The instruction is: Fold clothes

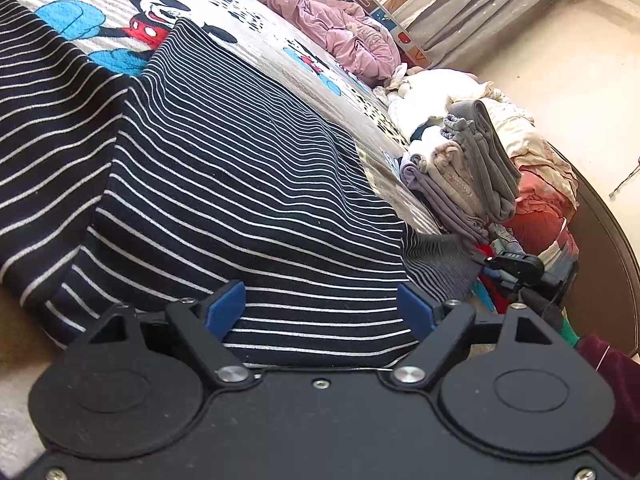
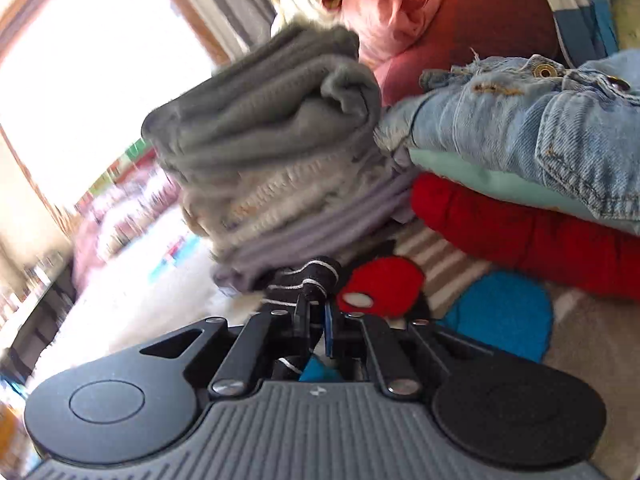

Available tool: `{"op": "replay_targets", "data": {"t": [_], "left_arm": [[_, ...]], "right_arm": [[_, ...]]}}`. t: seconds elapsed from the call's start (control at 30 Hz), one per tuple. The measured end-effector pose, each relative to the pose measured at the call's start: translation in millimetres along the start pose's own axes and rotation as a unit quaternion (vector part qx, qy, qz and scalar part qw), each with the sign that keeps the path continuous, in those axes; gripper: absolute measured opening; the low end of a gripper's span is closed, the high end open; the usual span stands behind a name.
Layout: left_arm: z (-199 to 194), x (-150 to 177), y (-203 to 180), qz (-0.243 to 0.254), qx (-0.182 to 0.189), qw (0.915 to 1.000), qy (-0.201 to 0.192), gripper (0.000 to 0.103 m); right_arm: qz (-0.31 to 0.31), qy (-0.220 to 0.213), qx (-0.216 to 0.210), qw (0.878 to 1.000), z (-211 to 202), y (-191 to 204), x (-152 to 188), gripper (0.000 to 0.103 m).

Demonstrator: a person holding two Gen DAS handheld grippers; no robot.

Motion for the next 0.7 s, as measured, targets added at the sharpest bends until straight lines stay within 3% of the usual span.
{"op": "replay_targets", "data": {"t": [0.07,0.13,0.2,0.3,0.4,0.53,0.7], "left_arm": [[0,0,0,-0.001,0.001,1.0,0.0,0.083],[-1,0,1,-0.003,0.002,1.0,0.0,0.083],[0,0,0,-0.001,0.0,1.0,0.0,0.083],[0,0,0,-0.002,0.0,1.0,0.0,0.083],[0,-1,0,-0.004,0.001,1.0,0.001,0.084],[-1,0,-1,0.0,-0.001,1.0,0.0,0.084],[-3,0,-5,0.01,-0.005,0.9999,-0.006,0.084]], "right_arm": [[0.027,0.035,0.012,0.999,10,-14,6,0.044],[0.074,0.021,0.0,0.997,8,-22,6,0.052],[0.089,0.018,-0.006,0.996,6,-23,8,0.052],[0.031,0.002,0.036,0.999,0,-11,8,0.052],[0.055,-0.012,0.025,0.998,-18,-7,9,0.052],[0.046,-0.02,-0.04,0.998,-44,23,23,0.052],[-0.017,0.039,-0.149,0.988,-74,95,76,0.052]]}}
Point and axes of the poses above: each gripper's, at about its wrist camera, not at the fingertips, and z roughly the way its jaws point, y to its left, x to its underside, the point moved 5 cm from there along z, roughly the way its jaws point, and after that the axes turned 2 degrees about y, right-handed, at the moved point
